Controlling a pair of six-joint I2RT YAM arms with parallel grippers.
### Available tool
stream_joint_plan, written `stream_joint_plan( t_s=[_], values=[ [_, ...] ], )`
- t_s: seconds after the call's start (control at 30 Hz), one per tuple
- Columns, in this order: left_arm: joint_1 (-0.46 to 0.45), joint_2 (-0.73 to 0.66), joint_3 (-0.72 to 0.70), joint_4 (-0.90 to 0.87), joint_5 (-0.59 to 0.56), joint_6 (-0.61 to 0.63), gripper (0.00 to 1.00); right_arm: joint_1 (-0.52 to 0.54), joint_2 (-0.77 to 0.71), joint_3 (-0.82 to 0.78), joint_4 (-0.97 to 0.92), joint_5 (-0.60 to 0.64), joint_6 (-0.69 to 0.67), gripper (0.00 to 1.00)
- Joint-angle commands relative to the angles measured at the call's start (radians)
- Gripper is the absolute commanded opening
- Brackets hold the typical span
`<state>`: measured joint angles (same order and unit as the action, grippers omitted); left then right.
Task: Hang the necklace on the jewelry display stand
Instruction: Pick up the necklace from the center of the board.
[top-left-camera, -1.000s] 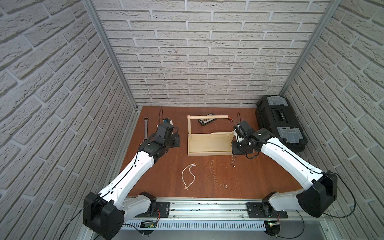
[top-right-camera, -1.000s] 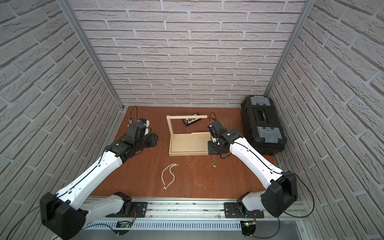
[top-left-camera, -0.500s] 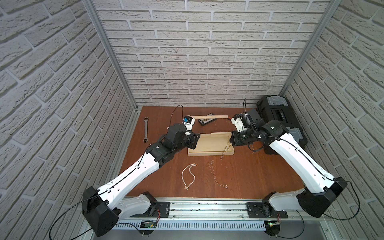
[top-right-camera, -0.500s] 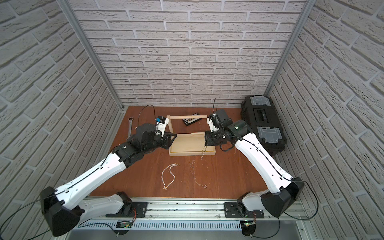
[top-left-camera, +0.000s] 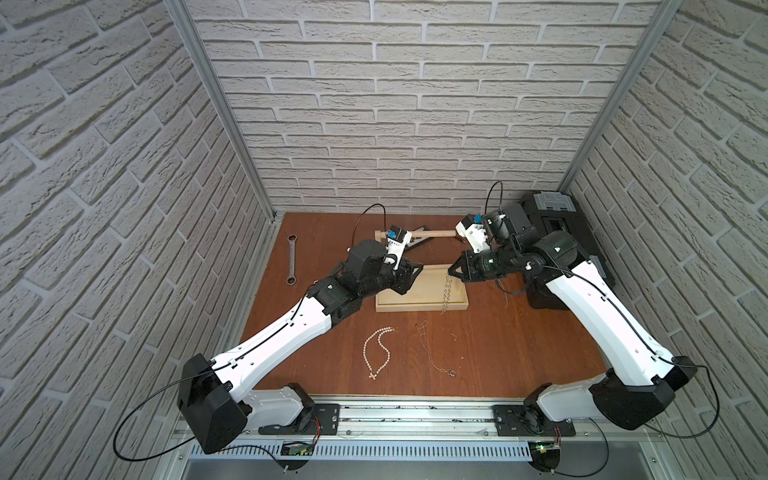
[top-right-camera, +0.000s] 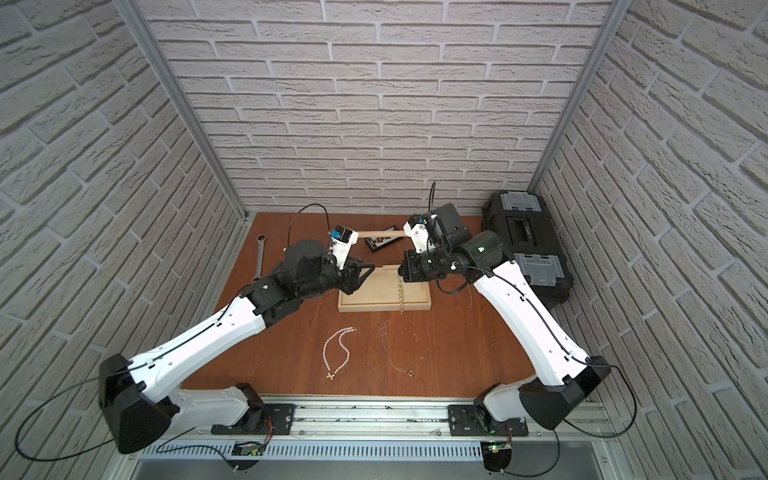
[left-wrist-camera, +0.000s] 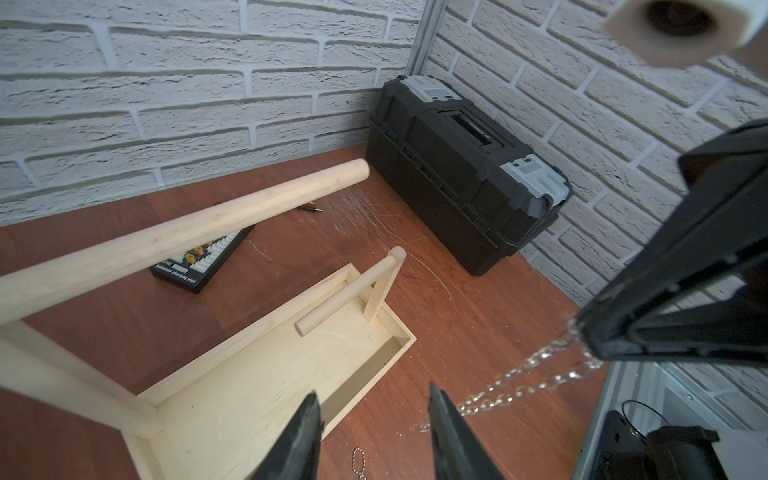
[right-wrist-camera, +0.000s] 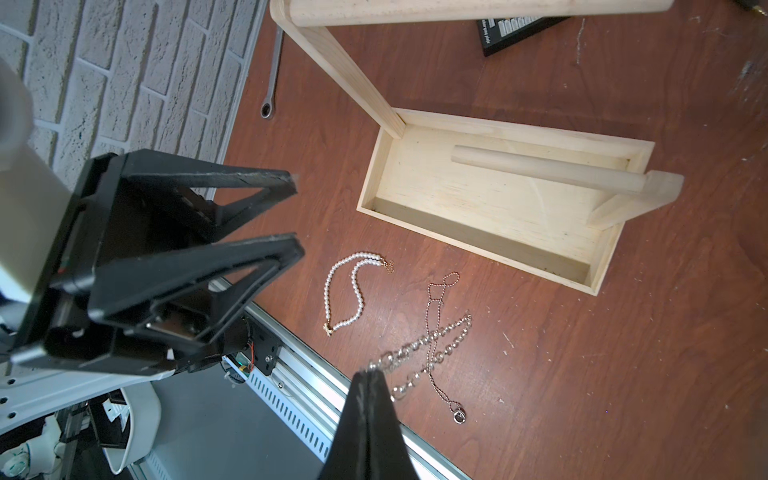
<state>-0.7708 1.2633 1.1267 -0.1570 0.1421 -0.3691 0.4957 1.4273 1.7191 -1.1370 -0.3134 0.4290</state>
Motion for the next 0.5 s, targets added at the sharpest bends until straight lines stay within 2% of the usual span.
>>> stream_joint_plan(
  t_s=[0.0,0.47],
  values=[
    [-0.013,0.009,0.035,0.060,0.050,0.034,0.44,0.010,0.013,0.037,0.050,-0.047,-0.010,0.04],
    [-0.039,0.066,0.072,0.034,0.091,0.069,0.45,0.008,0.026,0.043,0.134,-0.061,0.030,0.04]
  ],
)
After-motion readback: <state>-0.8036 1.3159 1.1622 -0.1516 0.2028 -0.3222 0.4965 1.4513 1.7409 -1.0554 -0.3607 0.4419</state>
